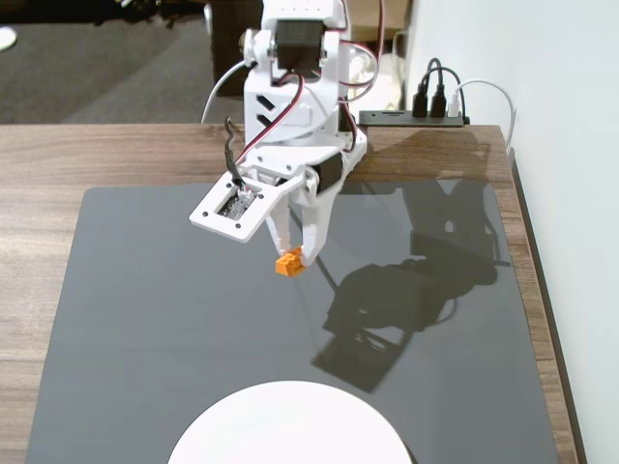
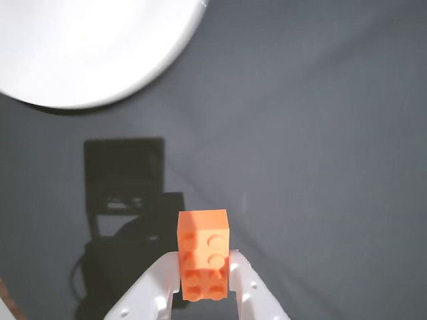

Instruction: Grasp a lego block and put it on the plate.

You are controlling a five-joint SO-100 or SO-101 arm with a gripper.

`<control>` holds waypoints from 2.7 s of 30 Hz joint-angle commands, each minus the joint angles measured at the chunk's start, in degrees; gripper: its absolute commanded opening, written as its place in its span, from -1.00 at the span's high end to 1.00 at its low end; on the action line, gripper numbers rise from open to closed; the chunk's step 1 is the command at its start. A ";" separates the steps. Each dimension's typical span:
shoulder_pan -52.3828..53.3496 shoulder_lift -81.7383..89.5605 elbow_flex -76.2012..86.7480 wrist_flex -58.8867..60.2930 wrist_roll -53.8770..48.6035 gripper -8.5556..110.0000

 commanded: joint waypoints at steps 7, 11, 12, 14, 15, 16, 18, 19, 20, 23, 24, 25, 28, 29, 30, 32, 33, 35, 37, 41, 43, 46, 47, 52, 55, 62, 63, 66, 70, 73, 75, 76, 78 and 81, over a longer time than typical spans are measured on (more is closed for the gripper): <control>1.14 -2.99 -9.40 -3.34 -14.33 0.79; 2.29 -5.54 -13.45 -5.45 -18.54 0.79; 2.55 -6.15 -14.77 -6.15 -19.34 0.79; 2.90 -7.82 -18.02 -7.03 -20.65 0.79; 2.99 -8.79 -19.78 -7.56 -21.09 0.79; 3.08 -9.76 -21.53 -8.17 -21.62 0.79; 3.25 -12.04 -25.05 -9.67 -22.59 0.79; 3.43 -13.18 -26.46 -11.07 -23.03 0.79; 3.52 -14.33 -27.60 -12.13 -23.55 0.79; 3.69 -18.63 -31.46 -14.33 -24.52 0.79; 3.78 -20.39 -32.96 -15.03 -24.70 0.79; 3.78 -22.24 -34.45 -15.29 -24.70 0.79; 3.60 -27.60 -38.67 -15.38 -25.14 0.79; 3.43 -29.44 -39.90 -15.38 -25.22 0.79; 3.16 -31.11 -41.04 -15.38 -25.22 0.79; 2.20 -34.89 -42.98 -15.38 -25.22 0.79; 1.76 -36.47 -43.68 -15.38 -25.05 0.79; 0.88 -39.73 -45.18 -15.38 -24.70 0.79; 0.00 -42.71 -46.76 -15.38 -23.99 0.79; -1.32 -48.16 -49.57 -15.21 -22.85 0.79; -1.41 -50.10 -50.89 -15.21 -22.50 0.79; -1.41 -52.56 -51.77 -15.29 -22.41 0.79; -1.41 -53.26 -51.86 -15.47 -22.41 0.79; -1.67 -55.81 -52.21 -16.35 -22.15 0.78; -1.93 -56.78 -52.65 -16.35 -21.97 0.78; -2.29 -57.48 -54.05 -15.12 -21.45 0.77; -2.29 -57.48 -54.40 -14.41 -21.18 0.75; -2.29 -56.87 -55.02 -11.95 -20.21 0.66; -2.29 -55.55 -55.02 -9.05 -19.42 0.59; -2.29 -55.20 -55.11 -7.82 -18.90 0.57; -2.11 -54.49 -55.11 -7.56 -18.72 0.57; -2.02 -53.96 -55.11 -7.47 -18.63 0.57; -1.93 -52.91 -55.11 -7.21 -18.46 0.57; -1.76 -50.89 -54.67 -6.15 -18.46 0.57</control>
